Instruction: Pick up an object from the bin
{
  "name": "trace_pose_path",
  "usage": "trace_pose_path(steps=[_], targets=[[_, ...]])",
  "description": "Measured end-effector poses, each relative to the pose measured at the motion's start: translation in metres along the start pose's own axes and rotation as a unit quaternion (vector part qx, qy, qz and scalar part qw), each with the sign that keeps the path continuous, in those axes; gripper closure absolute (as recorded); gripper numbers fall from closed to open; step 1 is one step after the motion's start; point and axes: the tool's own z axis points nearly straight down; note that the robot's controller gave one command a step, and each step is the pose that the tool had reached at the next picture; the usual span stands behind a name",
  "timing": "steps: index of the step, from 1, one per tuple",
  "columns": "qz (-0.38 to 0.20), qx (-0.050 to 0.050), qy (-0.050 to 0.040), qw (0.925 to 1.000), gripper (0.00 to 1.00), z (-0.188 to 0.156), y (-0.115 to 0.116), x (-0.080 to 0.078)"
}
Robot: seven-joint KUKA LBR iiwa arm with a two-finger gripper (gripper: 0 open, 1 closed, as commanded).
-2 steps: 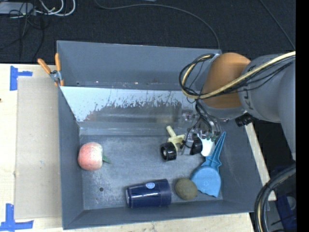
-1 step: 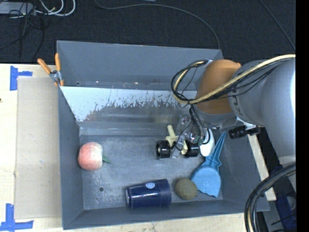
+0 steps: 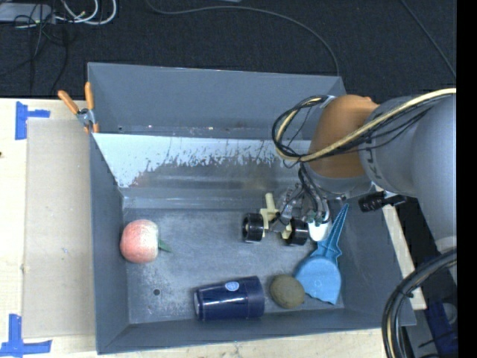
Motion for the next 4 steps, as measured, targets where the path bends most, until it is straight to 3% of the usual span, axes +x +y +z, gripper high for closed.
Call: trace_pose_path(steps=[2, 3, 4], targets=[[0.0, 0.0, 0.0002, 1.0, 1.0, -0.002, 0.0, 0.0], [-0.001, 0.001, 0.0049, 1.0, 1.0, -0.016, -0.001, 0.003], [-0.001, 0.0, 0.0026, 1.0, 1.0, -0.046, 0.0, 0.002]])
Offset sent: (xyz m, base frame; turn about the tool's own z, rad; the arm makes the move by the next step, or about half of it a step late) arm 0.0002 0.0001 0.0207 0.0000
